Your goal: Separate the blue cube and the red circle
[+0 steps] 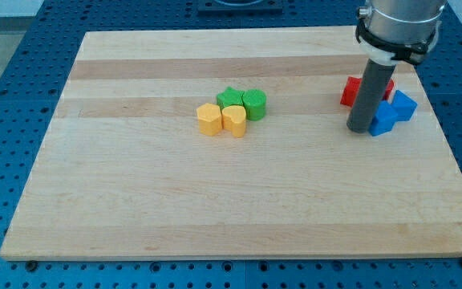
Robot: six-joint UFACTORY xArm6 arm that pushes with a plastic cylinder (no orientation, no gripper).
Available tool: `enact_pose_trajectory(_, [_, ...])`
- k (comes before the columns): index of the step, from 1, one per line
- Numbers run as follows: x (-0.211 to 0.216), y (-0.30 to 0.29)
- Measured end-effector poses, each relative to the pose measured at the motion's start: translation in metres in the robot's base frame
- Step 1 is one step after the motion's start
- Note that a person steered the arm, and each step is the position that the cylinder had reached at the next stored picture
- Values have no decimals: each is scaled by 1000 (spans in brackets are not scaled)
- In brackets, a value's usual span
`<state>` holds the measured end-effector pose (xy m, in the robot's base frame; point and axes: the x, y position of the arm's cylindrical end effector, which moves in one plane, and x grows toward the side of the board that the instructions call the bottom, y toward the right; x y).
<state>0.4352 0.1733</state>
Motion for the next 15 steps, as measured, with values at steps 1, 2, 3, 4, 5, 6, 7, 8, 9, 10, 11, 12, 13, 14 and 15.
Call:
enact_pose_trajectory(1, [0, -1])
enact_pose_trajectory(2, [17, -10])
enact_pose_trajectory(3, [59, -7])
enact_pose_trajectory(4, [61, 27])
enact_pose_trajectory(5, [56, 70])
enact_pose_trajectory(6, [40, 103])
enact_pose_trajectory(7, [13, 120])
enact_pose_trajectory(8, [-16, 121])
enact_pose_trajectory(9, [-42, 121])
enact_pose_trajectory(10, [-48, 98])
enact_pose_trajectory(11, [-36, 54])
enact_pose_trajectory(12, [-21, 25])
enact_pose_trajectory(13, [-10, -2])
enact_pose_trajectory(14, [-7, -4])
enact_pose_trajectory(15, [-21, -2])
